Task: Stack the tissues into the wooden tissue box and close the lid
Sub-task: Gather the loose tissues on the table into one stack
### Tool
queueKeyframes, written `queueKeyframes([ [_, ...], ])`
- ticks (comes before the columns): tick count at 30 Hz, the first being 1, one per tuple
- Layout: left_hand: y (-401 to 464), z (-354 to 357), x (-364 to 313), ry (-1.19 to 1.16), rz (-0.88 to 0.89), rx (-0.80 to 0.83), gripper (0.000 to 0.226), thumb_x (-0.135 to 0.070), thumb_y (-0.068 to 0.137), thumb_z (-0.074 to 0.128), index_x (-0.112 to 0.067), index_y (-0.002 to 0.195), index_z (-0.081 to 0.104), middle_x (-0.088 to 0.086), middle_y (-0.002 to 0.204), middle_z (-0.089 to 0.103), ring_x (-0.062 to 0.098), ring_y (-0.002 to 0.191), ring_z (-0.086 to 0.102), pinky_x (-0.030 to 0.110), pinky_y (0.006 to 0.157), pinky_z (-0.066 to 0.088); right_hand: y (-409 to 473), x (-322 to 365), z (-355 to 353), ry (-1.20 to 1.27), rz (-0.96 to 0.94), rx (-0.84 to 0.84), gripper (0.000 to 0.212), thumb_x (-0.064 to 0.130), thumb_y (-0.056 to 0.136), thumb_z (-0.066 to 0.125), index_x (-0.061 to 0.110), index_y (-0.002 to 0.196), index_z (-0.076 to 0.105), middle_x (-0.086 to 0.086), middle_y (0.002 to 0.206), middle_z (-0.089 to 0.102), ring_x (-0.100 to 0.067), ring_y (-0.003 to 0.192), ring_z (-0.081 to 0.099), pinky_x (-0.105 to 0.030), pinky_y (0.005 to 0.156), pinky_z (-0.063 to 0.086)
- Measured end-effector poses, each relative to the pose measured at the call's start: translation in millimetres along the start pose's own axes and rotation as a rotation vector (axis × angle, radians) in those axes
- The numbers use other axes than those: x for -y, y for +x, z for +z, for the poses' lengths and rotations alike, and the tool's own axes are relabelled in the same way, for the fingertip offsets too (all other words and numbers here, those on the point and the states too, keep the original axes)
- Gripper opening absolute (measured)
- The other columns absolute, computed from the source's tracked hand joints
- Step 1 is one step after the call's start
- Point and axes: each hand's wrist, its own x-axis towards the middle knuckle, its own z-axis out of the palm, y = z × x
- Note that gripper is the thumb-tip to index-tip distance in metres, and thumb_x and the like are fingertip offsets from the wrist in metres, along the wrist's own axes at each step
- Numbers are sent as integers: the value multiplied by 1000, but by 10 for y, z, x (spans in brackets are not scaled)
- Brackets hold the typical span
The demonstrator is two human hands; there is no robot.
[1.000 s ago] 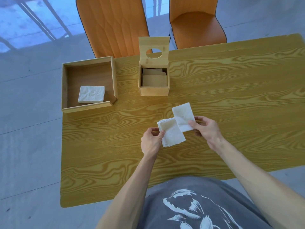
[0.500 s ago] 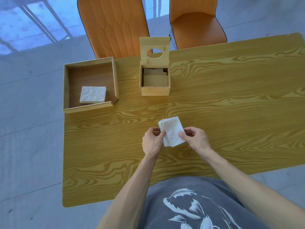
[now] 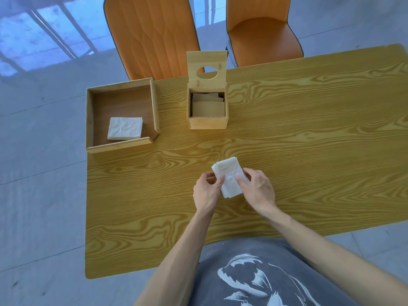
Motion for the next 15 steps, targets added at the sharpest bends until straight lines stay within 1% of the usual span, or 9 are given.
queueKeyframes([
  [3, 14, 22, 42, -12, -7, 61, 40, -34, 82, 78, -18, 117, 66, 0, 101, 75, 19, 89, 74, 47, 83, 61, 45, 28, -26, 63, 43, 75, 37, 41, 91, 60, 18, 118, 66, -1, 105, 72, -23, 99, 65, -39, 80, 53],
  [5, 45, 24, 65, -89, -37, 102, 35, -25, 84, 78, -13, 115, 68, 4, 102, 76, 22, 90, 75, 46, 81, 62, 70, 25, -46, 104, 65, 110, 36, 40, 89, 64, 16, 116, 67, -2, 105, 72, -21, 96, 66, -38, 80, 54],
  [6, 60, 12, 75, -145, -56, 127, 29, -20, 85, 77, -11, 112, 69, 5, 100, 76, 22, 87, 76, 43, 77, 63, 87, 19, -55, 123, 75, 132, 37, 40, 88, 66, 15, 116, 67, -2, 105, 72, -20, 94, 65, -36, 78, 54],
  [8, 72, -43, 85, -260, -81, 200, 15, -12, 88, 75, -13, 102, 69, 5, 94, 76, 16, 77, 77, 31, 64, 63, 110, 11, -84, 156, 92, 183, 42, 40, 86, 70, 15, 118, 66, 1, 105, 70, -15, 87, 64, -24, 68, 52],
  [9, 73, -77, 88, -307, -91, 238, 13, -9, 89, 73, -12, 100, 68, 6, 94, 76, 14, 74, 76, 27, 60, 61, 112, 10, -99, 176, 95, 201, 46, 41, 83, 73, 15, 120, 64, 4, 104, 68, -10, 84, 63, -17, 62, 48],
  [10, 74, -109, 92, -348, -101, 272, 13, -8, 90, 73, -11, 101, 68, 8, 95, 76, 14, 74, 76, 26, 60, 61, 114, 7, -110, 212, 93, 209, 49, 41, 80, 76, 17, 120, 62, 6, 103, 66, -6, 83, 61, -12, 59, 44],
  [11, 76, -139, 98, -385, -111, 301, 14, -7, 90, 72, -9, 102, 68, 9, 97, 76, 16, 77, 77, 27, 63, 61, 116, 1, -118, 265, 86, 213, 52, 41, 77, 79, 20, 120, 60, 8, 104, 65, -4, 85, 61, -12, 60, 43],
  [13, 78, -191, 120, -451, -123, 350, 15, -7, 89, 72, -7, 104, 68, 11, 100, 76, 20, 85, 76, 30, 71, 63, 118, -6, -144, 391, 73, 244, 53, 39, 73, 83, 27, 118, 56, 10, 106, 67, -2, 91, 63, -14, 67, 46],
  [15, 82, -234, 152, -516, -126, 387, 16, -6, 89, 72, -6, 105, 68, 12, 103, 76, 23, 91, 75, 32, 77, 62, 117, 5, -182, 456, 41, 313, 48, 36, 73, 84, 31, 113, 59, 12, 102, 69, 1, 90, 65, -12, 67, 48],
])
